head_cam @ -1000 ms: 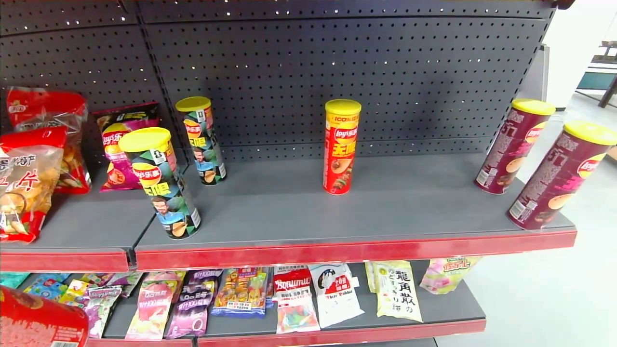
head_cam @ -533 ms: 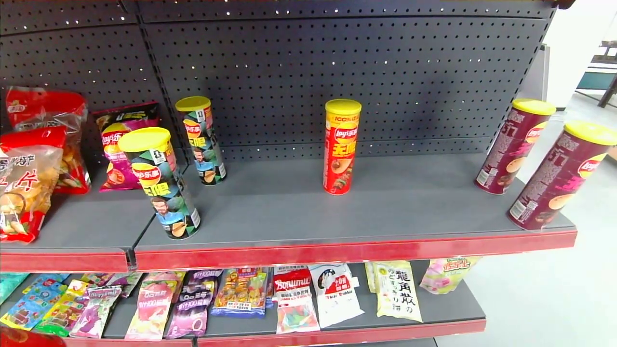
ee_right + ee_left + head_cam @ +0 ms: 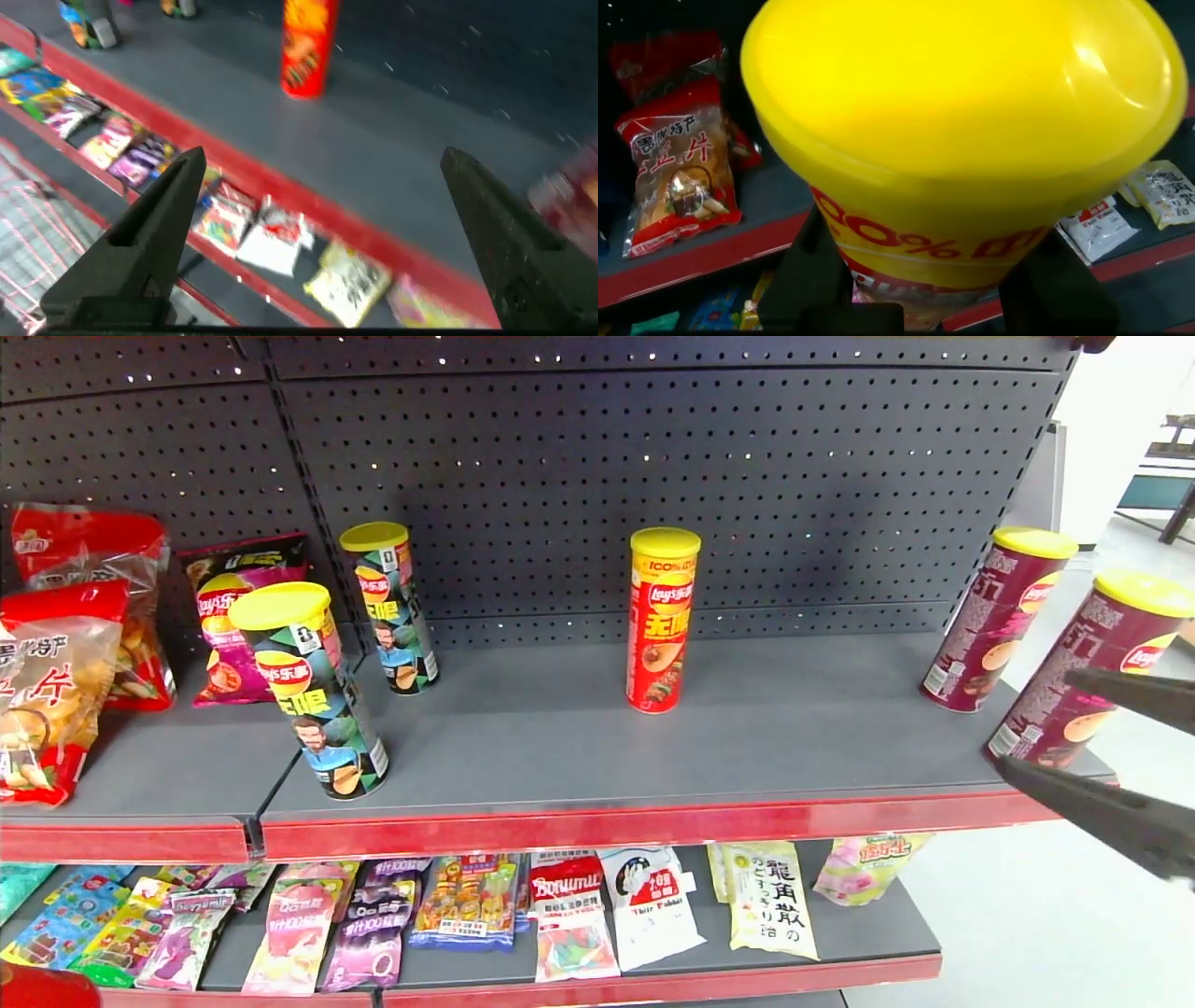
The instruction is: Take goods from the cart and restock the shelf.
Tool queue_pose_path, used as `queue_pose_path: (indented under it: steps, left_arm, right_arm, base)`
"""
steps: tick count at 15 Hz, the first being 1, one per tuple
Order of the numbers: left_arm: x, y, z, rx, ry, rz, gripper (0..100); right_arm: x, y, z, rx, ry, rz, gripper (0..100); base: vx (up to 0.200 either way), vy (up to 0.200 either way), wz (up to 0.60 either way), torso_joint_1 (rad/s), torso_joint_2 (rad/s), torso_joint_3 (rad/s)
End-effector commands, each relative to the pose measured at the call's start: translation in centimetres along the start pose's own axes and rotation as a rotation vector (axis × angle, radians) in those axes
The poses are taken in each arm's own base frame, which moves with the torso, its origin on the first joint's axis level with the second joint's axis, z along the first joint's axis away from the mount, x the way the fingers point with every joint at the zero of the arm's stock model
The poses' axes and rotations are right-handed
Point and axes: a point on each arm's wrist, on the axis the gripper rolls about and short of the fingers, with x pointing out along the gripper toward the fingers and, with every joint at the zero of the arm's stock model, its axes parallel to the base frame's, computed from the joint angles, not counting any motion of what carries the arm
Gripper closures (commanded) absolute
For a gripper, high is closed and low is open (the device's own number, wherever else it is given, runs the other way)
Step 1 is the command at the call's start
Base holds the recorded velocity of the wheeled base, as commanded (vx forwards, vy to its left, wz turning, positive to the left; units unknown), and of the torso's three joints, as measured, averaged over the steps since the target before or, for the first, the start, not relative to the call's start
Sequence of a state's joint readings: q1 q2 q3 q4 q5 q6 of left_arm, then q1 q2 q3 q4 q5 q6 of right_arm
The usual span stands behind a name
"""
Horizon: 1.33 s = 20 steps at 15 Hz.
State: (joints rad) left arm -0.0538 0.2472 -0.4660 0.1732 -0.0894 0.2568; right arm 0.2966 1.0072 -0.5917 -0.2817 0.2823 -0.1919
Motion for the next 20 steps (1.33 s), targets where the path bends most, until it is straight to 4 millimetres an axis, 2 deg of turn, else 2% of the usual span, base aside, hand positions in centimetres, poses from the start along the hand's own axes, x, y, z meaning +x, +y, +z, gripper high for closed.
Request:
queue_pose_path:
  steps: [1, 2, 4, 5, 7, 9, 20]
  left_arm:
    - [0.4, 0.2, 0.5, -0.002, 0.014, -0.003, 100]
    - [0.4, 0.2, 0.4, -0.002, 0.016, -0.002, 100]
    - [0.4, 0.2, 0.6, 0.000, 0.015, 0.005, 100]
    - [0.4, 0.2, 0.6, 0.000, 0.015, 0.006, 100]
    - [0.4, 0.2, 0.5, 0.001, 0.019, 0.021, 100]
    - [0.4, 0.3, 0.5, 0.001, 0.023, 0.031, 100]
    - [0.6, 0.3, 0.5, 0.004, 0.039, 0.060, 100]
  right_arm:
    - [11.9, 0.0, -0.8, 0.010, 0.047, 0.097, 0]
    - [14.3, 0.1, -1.3, 0.012, 0.038, 0.071, 0]
    - [17.4, -0.2, -1.3, 0.056, 0.019, 0.036, 0]
    - [18.1, -0.4, -1.1, 0.072, 0.011, 0.029, 0]
    - [21.0, -0.9, -0.6, 0.094, -0.011, 0.000, 0]
    - [22.7, -0.3, -0.3, 0.090, -0.024, 0.015, 0]
    - [28.1, 0.4, -0.6, 0.121, -0.045, -0.030, 0]
  base:
    - [0.000, 0.000, 0.00, 0.000, 0.00, 0.000]
    - [0.000, 0.000, 0.00, 0.000, 0.00, 0.000]
    - [0.000, 0.000, 0.00, 0.000, 0.00, 0.000]
    - [0.000, 0.000, 0.00, 0.000, 0.00, 0.000]
    - [0.000, 0.000, 0.00, 0.000, 0.00, 0.000]
    - [0.000, 0.000, 0.00, 0.000, 0.00, 0.000]
    - [0.000, 0.000, 0.00, 0.000, 0.00, 0.000]
